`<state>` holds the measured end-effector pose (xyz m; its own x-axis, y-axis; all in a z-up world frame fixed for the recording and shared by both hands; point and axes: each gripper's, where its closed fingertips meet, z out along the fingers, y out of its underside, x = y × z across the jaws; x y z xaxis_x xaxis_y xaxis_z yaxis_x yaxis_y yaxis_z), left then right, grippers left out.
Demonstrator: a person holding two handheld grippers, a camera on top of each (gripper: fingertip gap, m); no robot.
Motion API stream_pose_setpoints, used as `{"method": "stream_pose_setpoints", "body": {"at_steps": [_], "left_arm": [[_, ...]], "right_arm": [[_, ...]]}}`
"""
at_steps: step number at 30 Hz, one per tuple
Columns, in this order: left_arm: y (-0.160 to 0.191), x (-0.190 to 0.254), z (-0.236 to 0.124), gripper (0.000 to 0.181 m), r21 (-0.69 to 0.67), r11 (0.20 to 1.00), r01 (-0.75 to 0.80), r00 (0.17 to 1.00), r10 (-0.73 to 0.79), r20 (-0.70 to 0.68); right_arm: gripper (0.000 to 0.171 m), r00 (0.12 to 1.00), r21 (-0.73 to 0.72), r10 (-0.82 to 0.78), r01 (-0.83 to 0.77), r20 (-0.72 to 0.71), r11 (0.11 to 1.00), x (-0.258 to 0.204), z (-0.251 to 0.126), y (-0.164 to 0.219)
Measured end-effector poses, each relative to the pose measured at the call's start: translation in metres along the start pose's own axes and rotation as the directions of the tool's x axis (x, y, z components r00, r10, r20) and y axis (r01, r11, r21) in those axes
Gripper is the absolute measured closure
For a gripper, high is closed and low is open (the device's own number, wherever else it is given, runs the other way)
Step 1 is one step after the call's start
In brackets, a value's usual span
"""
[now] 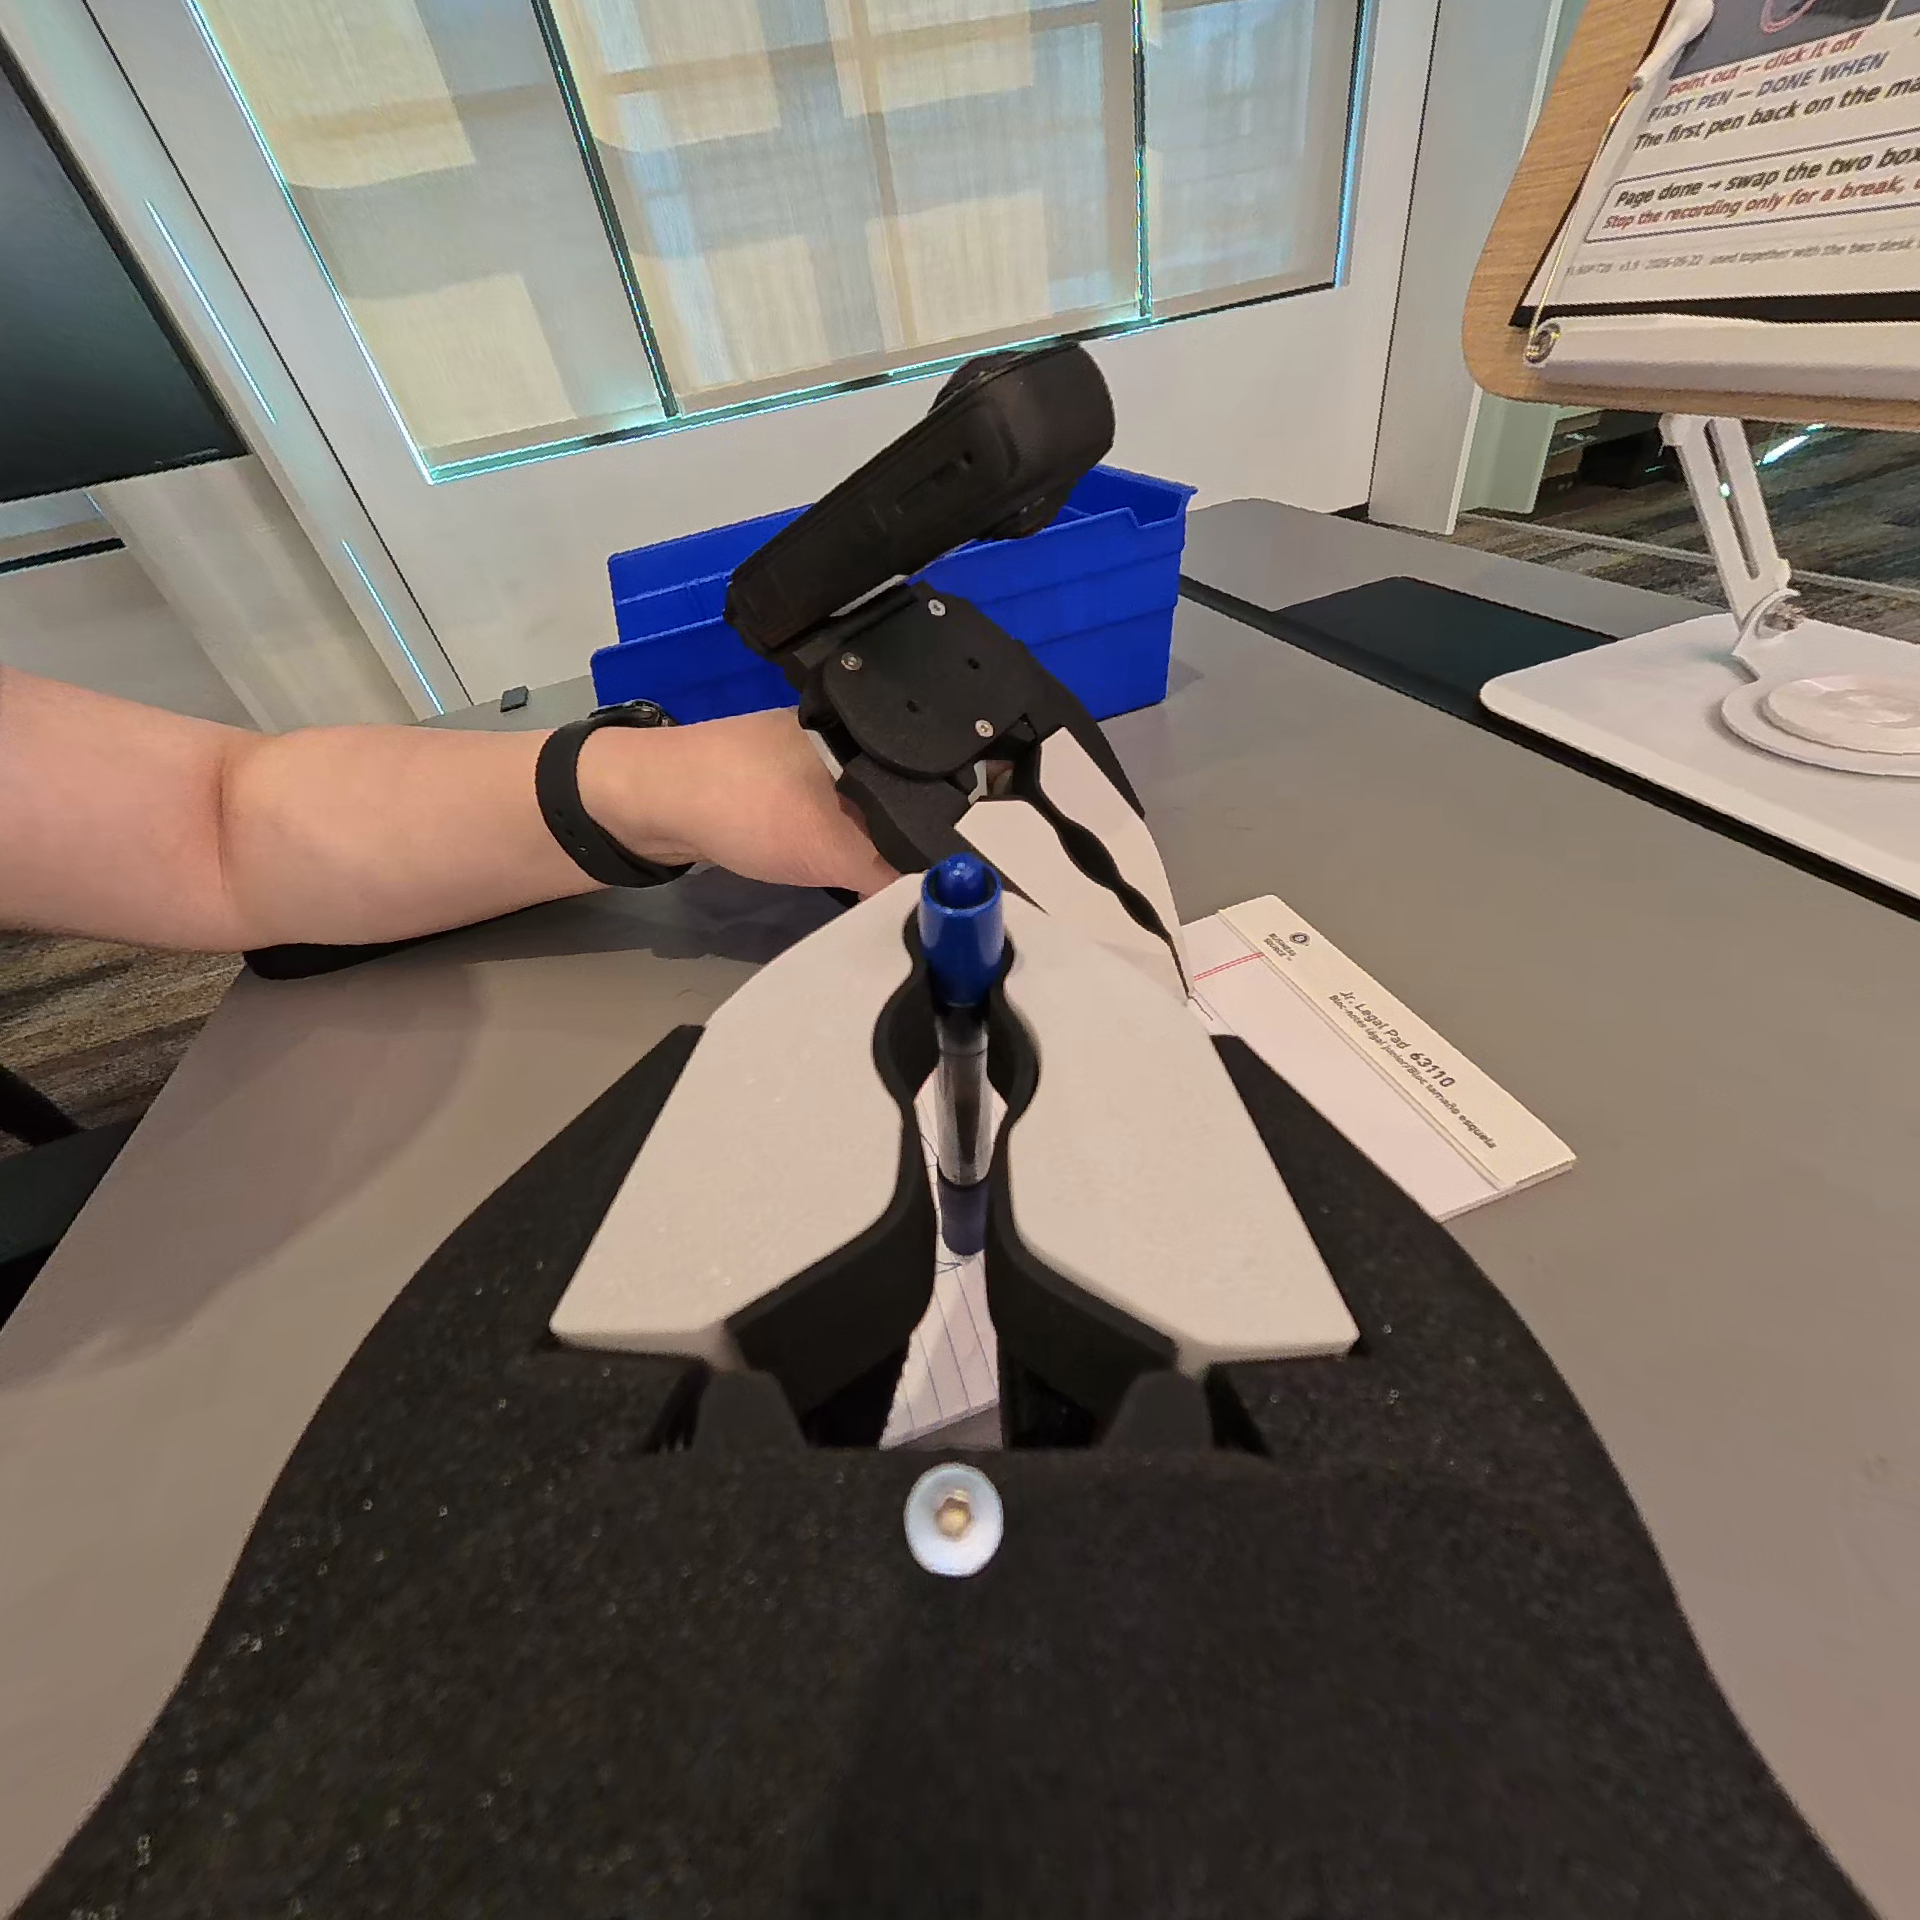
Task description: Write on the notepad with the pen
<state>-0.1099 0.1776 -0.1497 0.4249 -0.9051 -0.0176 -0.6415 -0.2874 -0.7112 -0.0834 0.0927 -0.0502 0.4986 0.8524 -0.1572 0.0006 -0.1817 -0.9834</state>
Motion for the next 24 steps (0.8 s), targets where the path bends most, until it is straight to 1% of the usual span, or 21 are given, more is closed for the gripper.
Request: {"method": "stream_pose_setpoints", "body": {"at_steps": [1, 2, 4, 5, 6, 7, 8, 10, 13, 20, 24], "left_arm": [[0.000, 0.000, 0.000, 0.181, 0.000, 1.000, 0.000, 1.000, 0.000, 0.000], [0.000, 0.000, 0.000, 0.181, 0.000, 1.000, -0.001, 1.000, 0.001, 0.001], [0.000, 0.000, 0.000, 0.181, 0.000, 1.000, -0.001, 1.000, 0.001, 0.000], [0.000, 0.000, 0.000, 0.181, 0.000, 1.000, 0.000, 1.000, 0.000, -0.001], [0.000, 0.000, 0.000, 0.181, 0.001, 1.000, 0.002, 1.000, -0.002, -0.002], [0.000, 0.000, 0.000, 0.181, 0.001, 1.000, 0.003, 1.000, -0.003, -0.004], [0.000, 0.000, 0.000, 0.181, 0.001, 1.000, 0.004, 1.000, -0.004, -0.005], [0.000, 0.000, 0.000, 0.181, 0.002, 1.000, 0.003, 1.000, -0.003, -0.005], [0.000, 0.000, 0.000, 0.181, 0.002, 1.000, 0.003, 1.000, -0.003, -0.005], [0.000, 0.000, 0.000, 0.181, 0.001, 1.000, 0.002, 1.000, -0.002, -0.003], [0.000, 0.000, 0.000, 0.181, 0.002, 1.000, 0.004, 1.000, -0.004, -0.006]], "right_arm": [[0.167, 1.000, 0.018, -0.009, 0.008, 0.013, 1.000, -0.003, -0.001, -0.002], [0.167, 0.998, 0.077, -0.032, 0.029, 0.046, 0.997, -0.010, -0.003, -0.012], [0.167, 0.993, 0.224, -0.087, 0.067, 0.079, 0.972, -0.027, -0.016, -0.047], [0.167, 0.992, 0.263, -0.108, 0.087, 0.065, 0.961, -0.032, -0.023, -0.060], [0.167, 0.991, 0.260, -0.125, 0.111, 0.038, 0.959, -0.035, -0.027, -0.063], [0.167, 0.991, 0.220, -0.134, 0.130, 0.004, 0.967, -0.033, -0.028, -0.058], [0.167, 0.991, 0.168, -0.131, 0.135, -0.034, 0.976, -0.028, -0.029, -0.047], [0.167, 0.994, 0.108, -0.089, 0.095, -0.057, 0.990, -0.020, -0.030, -0.026], [0.167, 0.999, 0.107, -0.021, 0.025, -0.041, 0.994, -0.013, -0.028, -0.019], [0.167, 0.998, 0.036, -0.012, 0.014, -0.060, 0.999, 0.001, -0.015, -0.004], [0.167, 0.998, 0.045, -0.012, 0.014, -0.061, 0.999, 0.001, -0.015, -0.004]]}}
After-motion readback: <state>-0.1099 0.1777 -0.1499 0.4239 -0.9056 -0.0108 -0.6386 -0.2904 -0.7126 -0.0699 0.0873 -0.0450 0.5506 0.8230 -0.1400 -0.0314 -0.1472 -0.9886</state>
